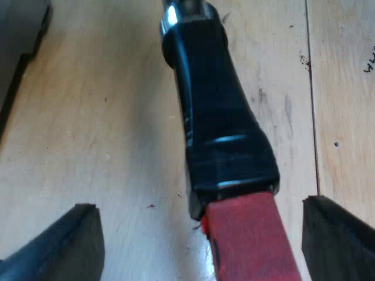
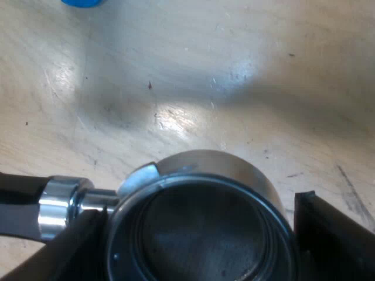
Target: Put the handle in the coffee machine
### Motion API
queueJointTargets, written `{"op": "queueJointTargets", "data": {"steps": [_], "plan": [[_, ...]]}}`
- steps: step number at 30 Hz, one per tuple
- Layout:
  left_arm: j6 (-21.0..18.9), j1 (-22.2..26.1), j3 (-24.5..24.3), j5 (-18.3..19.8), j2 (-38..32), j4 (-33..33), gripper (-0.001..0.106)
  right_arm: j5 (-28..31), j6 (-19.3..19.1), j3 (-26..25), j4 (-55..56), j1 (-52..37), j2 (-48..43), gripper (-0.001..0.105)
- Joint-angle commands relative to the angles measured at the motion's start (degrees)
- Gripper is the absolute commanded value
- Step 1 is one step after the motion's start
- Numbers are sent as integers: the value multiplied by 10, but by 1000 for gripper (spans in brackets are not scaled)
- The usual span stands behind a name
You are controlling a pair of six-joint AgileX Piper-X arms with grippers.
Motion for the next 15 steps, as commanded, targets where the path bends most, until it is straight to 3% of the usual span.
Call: {"op": "queueJointTargets", "data": {"steps": [1, 5, 15], "plan": [[2, -19, -1, 5, 9, -4, 72, -8, -2, -9, -16, 2, -9, 0], [3, -33, -1, -22, 19, -12, 72, -8, -2, -9, -14, 2, -9, 0], [3, -33, -1, -33, 19, -16, 69, -8, -2, -9, -14, 2, -9, 0]]}}
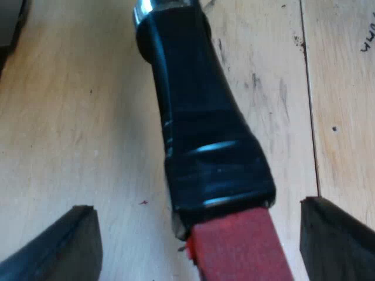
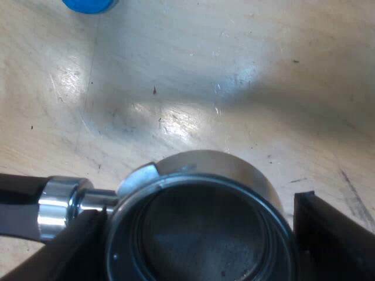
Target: Put the handle in the coffee machine
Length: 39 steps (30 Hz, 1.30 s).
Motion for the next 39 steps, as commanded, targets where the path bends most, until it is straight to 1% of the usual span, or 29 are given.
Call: {"op": "queueJointTargets", "data": {"steps": [1, 2, 3, 5, 6, 8, 9, 15, 20, 26, 27, 28, 29, 30, 31, 32, 33, 34, 35, 36, 37, 39], "plan": [[0, -2, -1, -6, -2, -2, 63, -8, -2, -9, -9, 2, -9, 0], [0, -2, -1, -8, -2, -2, 55, -8, -2, -9, -9, 2, -9, 0], [0, -2, -1, -10, -2, -2, 50, -8, -2, -9, -9, 2, -9, 0], [0, -2, -1, -11, -2, -2, 31, -8, 0, -9, -9, 2, -9, 0], [0, -2, -1, -11, -2, -2, 26, -8, 1, -9, -9, 2, -9, 0], [0, -2, -1, -11, -2, -2, 5, -8, 3, -9, -9, 2, -9, 0], [0, -2, -1, -11, -2, -2, 1, -8, 3, -9, -9, 2, -9, 0], [0, -2, -1, 1, -2, -2, 0, -8, 3, -9, -9, 2, -9, 0], [-5, -2, -1, 24, -2, -2, 0, -8, 9, -9, -9, 2, -9, 0], [-5, -2, -1, 37, -2, -2, 0, -8, 14, -9, -9, 2, -9, 0], [-5, -2, -1, 41, -2, -2, 0, -8, 14, -9, -9, 2, -9, 2], [-5, -2, -1, 41, -2, -2, 0, -8, 14, -9, -9, 2, -9, 2], [-5, -2, -1, 45, -4, -2, 0, -8, 14, -9, -9, 2, -9, 8], [-5, -2, -1, 45, -6, -2, 0, -8, 14, -9, -8, 2, -9, 15], [-5, -2, -1, 45, -11, -2, 0, -8, 15, -9, -8, 2, -9, 35], [-6, -2, -1, 45, -13, -2, 0, -8, 15, -9, -8, 2, -9, 40], [-7, -2, -1, 45, -17, -2, 0, -8, 15, -9, -10, 2, -9, 73], [-9, -2, -1, 47, -24, -2, 0, -8, 15, -9, -10, 2, -9, 77], [-9, -2, -1, 48, -25, -2, 0, -8, 13, -9, -10, 2, -9, 87], [-9, -2, -1, 47, -28, -2, 0, -8, 10, -9, -10, 2, -9, 91], [-9, -2, -1, 47, -30, -2, 0, -8, 9, -9, -10, 2, -9, 94], [-9, -2, -1, 47, -32, -2, 0, -8, 8, -9, -10, 2, -9, 95]]}}
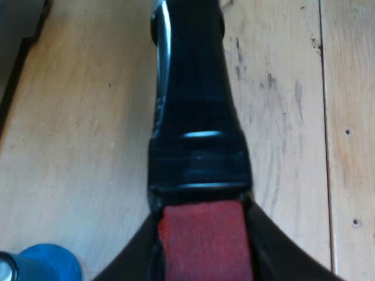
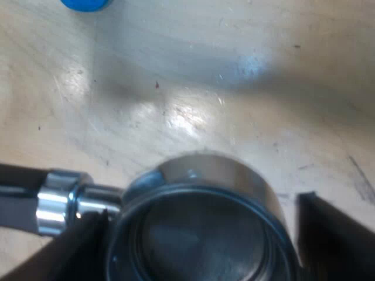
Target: Put the handle in the coffee machine
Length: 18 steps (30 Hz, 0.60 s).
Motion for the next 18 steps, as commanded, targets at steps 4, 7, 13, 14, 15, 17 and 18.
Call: {"op": "queueJointTargets", "data": {"steps": [4, 7, 13, 14, 15, 17, 18], "plan": [[13, -3, -1, 51, -8, -1, 0, 3, -19, -8, -15, 2, -8, 94], [12, -3, -1, 51, -8, -1, 0, 3, -19, -8, -15, 2, -8, 94], [5, 11, -1, 51, -8, -1, 0, 5, -21, -36, -20, 2, -8, 94], [5, 25, -1, 51, -8, -1, 0, 14, -22, -51, -20, 2, -8, 94], [5, 34, -1, 51, -8, -1, 0, 17, -22, -61, -19, 2, -8, 94], [5, 47, -1, 51, -8, 3, 0, 17, -24, -72, -19, 2, -8, 94], [5, 56, -1, 50, -8, 7, 0, 18, -27, -77, -19, 2, -8, 94]]}}
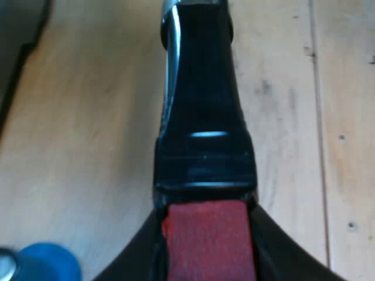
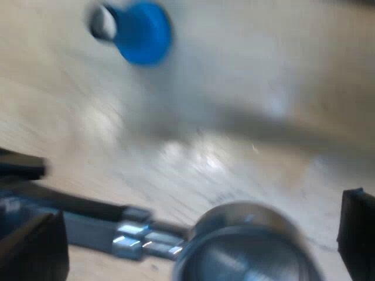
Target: Put the handle in the coffee machine
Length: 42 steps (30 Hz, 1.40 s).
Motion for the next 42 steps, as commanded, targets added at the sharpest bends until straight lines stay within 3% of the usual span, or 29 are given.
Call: {"op": "queueJointTargets", "data": {"steps": [1, 7, 12, 15, 23, 29, 35, 42], "plan": [[-6, 15, -3, 27, -6, -1, 0, 6, -19, -18, -3, 1, -6, 94], [-6, 55, -3, 27, -6, 33, 0, 38, -19, -25, -3, 14, -16, 94], [-6, 111, -3, 18, -6, 36, 0, 139, -16, -25, -3, 75, -34, 94], [-6, 136, -3, 14, -6, 37, 0, 188, 7, -25, -3, 112, -40, 94], [-4, 189, -21, 3, -6, 50, 0, 267, 33, -25, -21, 160, -40, 94], [4, 256, -53, -6, -6, 49, 0, 400, 33, -25, -108, 194, -32, 94], [26, 286, -58, -5, 15, 54, 0, 423, 33, -25, -120, 194, -31, 94], [63, 289, -58, 9, 50, 60, 0, 438, 36, -25, -121, 193, -31, 94]]}}
